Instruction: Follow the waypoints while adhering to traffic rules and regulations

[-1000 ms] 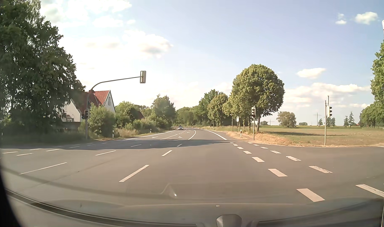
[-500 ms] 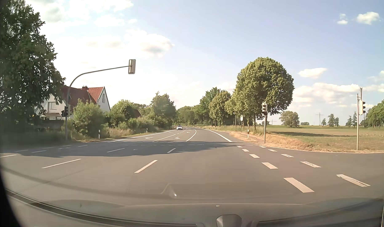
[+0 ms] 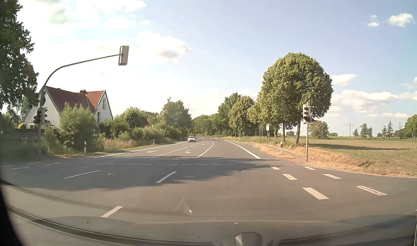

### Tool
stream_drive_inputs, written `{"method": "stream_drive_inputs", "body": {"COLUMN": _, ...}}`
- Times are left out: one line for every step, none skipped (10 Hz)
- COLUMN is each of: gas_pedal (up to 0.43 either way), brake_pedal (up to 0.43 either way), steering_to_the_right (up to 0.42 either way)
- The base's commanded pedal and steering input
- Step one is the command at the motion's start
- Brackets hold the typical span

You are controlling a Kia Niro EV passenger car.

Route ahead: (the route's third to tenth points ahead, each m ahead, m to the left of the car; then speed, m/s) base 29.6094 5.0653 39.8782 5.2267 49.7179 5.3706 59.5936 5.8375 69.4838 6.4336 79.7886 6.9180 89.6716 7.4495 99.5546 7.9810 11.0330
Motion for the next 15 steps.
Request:
{"method": "stream_drive_inputs", "body": {"gas_pedal": 0.398, "brake_pedal": 0.006, "steering_to_the_right": 0.004}}
{"method": "stream_drive_inputs", "body": {"gas_pedal": 0.398, "brake_pedal": 0.006, "steering_to_the_right": 0.004}}
{"method": "stream_drive_inputs", "body": {"gas_pedal": 0.398, "brake_pedal": 0.006, "steering_to_the_right": 0.003}}
{"method": "stream_drive_inputs", "body": {"gas_pedal": 0.398, "brake_pedal": 0.006, "steering_to_the_right": 0.003}}
{"method": "stream_drive_inputs", "body": {"gas_pedal": 0.378, "brake_pedal": 0.006, "steering_to_the_right": 0.003}}
{"method": "stream_drive_inputs", "body": {"gas_pedal": 0.378, "brake_pedal": 0.006, "steering_to_the_right": 0.001}}
{"method": "stream_drive_inputs", "body": {"gas_pedal": 0.378, "brake_pedal": 0.006, "steering_to_the_right": 0.0}}
{"method": "stream_drive_inputs", "body": {"gas_pedal": 0.378, "brake_pedal": 0.006, "steering_to_the_right": 0.0}}
{"method": "stream_drive_inputs", "body": {"gas_pedal": 0.378, "brake_pedal": 0.006, "steering_to_the_right": 0.0}}
{"method": "stream_drive_inputs", "body": {"gas_pedal": 0.378, "brake_pedal": 0.006, "steering_to_the_right": -0.001}}
{"method": "stream_drive_inputs", "body": {"gas_pedal": 0.378, "brake_pedal": 0.006, "steering_to_the_right": 0.0}}
{"method": "stream_drive_inputs", "body": {"gas_pedal": 0.37, "brake_pedal": 0.006, "steering_to_the_right": 0.0}}
{"method": "stream_drive_inputs", "body": {"gas_pedal": 0.331, "brake_pedal": 0.006, "steering_to_the_right": 0.0}}
{"method": "stream_drive_inputs", "body": {"gas_pedal": 0.319, "brake_pedal": 0.006, "steering_to_the_right": -0.001}}
{"method": "stream_drive_inputs", "body": {"gas_pedal": 0.319, "brake_pedal": 0.006, "steering_to_the_right": -0.001}}
